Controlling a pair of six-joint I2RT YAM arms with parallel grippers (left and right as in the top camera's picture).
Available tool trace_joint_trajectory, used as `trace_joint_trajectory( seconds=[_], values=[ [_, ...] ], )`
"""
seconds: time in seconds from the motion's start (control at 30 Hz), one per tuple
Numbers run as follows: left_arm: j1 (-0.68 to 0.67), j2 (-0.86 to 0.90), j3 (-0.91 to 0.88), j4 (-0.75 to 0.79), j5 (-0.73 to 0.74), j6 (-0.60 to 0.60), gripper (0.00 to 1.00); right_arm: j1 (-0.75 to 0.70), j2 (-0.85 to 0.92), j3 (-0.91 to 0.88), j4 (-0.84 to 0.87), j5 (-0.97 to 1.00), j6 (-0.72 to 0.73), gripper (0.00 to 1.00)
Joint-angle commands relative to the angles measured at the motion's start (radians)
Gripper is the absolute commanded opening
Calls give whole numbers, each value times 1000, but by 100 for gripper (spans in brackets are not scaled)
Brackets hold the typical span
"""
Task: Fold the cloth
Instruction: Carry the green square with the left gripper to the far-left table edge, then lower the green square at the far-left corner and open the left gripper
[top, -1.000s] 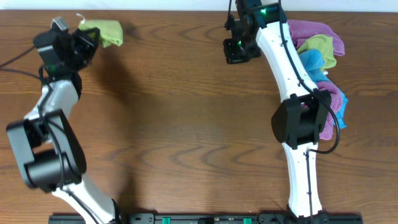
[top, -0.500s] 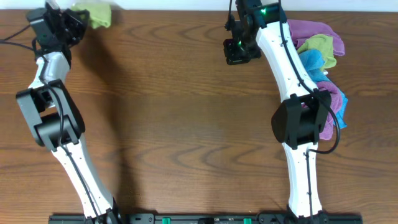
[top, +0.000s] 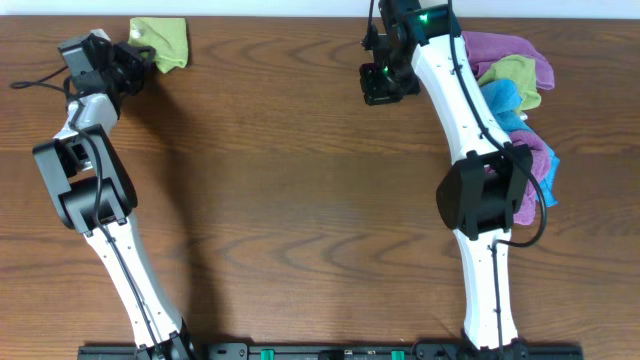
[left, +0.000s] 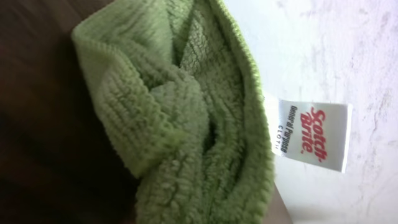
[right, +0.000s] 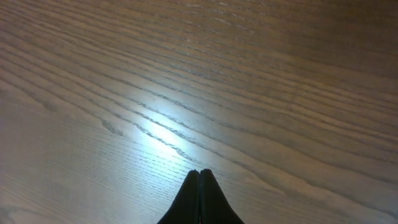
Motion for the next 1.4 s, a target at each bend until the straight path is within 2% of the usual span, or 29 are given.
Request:
trace_joint_trajectory(
  seconds=[0.0, 0.5, 0.53, 0.57, 0.6, 0.77, 0.83, 0.97, 1.23, 1.37],
  values=[
    [20, -5, 25, 3, -3, 7, 6, 2, 0, 16, 0, -2, 10, 1],
    [34, -5, 25, 2, 30, 45, 6, 11, 0, 16, 1, -2, 14, 1],
    [34, -5, 25, 7, 47, 45, 31, 13, 0, 16, 3, -2, 14, 1],
    [35, -5, 25, 16, 72, 45, 68, 14, 0, 16, 4, -2, 14, 1],
    [38, -5, 25, 28, 103, 44, 95, 14, 0, 16, 5, -2, 14, 1],
    [56, -23, 27, 8, 235, 10, 96, 15, 0, 16, 3, -2, 25, 1],
    [64, -49, 27, -61, 249, -4, 96, 15, 0, 16, -2, -2, 25, 1],
    [67, -129, 27, -151, 247, 47, 96, 15, 0, 16, -14, -2, 25, 1],
    [57, -388, 27, -514, 119, 186, 96, 15, -3, 17, -26, -44, 24, 1],
    [21, -522, 27, -704, -31, 370, 96, 14, -27, 28, -19, -50, 23, 1]
  ],
)
